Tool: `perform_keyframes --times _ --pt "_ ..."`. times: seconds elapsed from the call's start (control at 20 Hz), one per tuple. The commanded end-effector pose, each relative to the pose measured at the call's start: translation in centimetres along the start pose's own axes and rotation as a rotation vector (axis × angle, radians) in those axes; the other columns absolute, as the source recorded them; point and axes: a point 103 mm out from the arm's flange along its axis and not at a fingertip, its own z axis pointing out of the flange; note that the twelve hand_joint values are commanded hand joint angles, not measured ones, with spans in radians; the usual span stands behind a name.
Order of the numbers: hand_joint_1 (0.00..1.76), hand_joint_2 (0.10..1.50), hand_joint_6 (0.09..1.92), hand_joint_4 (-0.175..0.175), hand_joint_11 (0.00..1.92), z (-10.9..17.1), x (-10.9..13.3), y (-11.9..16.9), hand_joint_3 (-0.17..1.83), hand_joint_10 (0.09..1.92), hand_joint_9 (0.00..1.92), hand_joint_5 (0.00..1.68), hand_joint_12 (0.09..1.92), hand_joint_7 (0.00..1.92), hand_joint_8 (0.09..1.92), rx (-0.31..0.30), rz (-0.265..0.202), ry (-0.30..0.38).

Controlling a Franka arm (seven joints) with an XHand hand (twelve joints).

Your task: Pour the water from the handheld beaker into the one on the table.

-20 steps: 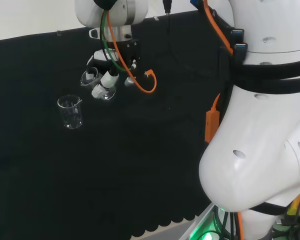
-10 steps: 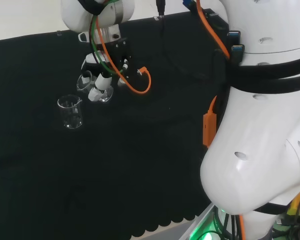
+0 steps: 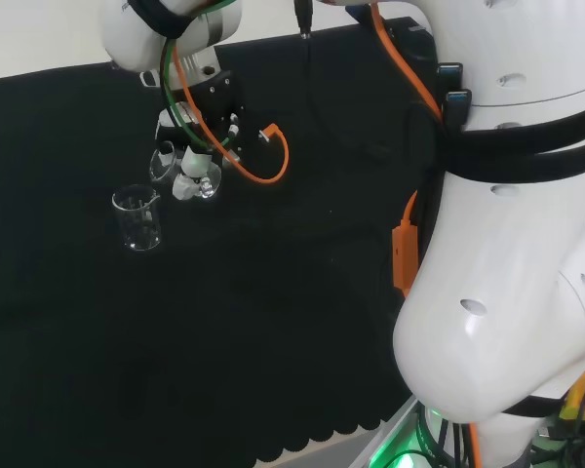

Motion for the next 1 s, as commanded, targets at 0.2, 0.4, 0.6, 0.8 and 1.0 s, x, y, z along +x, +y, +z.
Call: perform_keyframes --times 0.2,0.4,0.6,0.8,1.0 --pt "1.30 1.09 0.83 -0.175 1.08 -0.5 0.7 0.2 -0.17 0.94 1.33 1.06 0.89 1.34 0.64 0.025 0.012 -0.079" --pt "1.30 1.09 0.84 -0.175 1.08 -0.8 1.0 0.1 -0.17 0.95 1.33 1.05 0.89 1.34 0.64 0.028 0.015 -0.106" --pt "1.30 1.10 0.85 -0.175 1.07 -1.1 1.2 0.1 -0.17 0.95 1.33 1.05 0.89 1.33 0.64 0.036 0.020 -0.130" --pt "1.30 1.10 0.85 -0.175 1.07 -1.3 1.4 0.2 -0.17 0.95 1.33 1.05 0.89 1.33 0.65 0.042 0.026 -0.162" --pt "1.30 1.10 0.86 -0.175 1.07 -1.5 1.7 0.4 -0.17 0.95 1.33 1.04 0.90 1.33 0.65 0.056 0.031 -0.189"
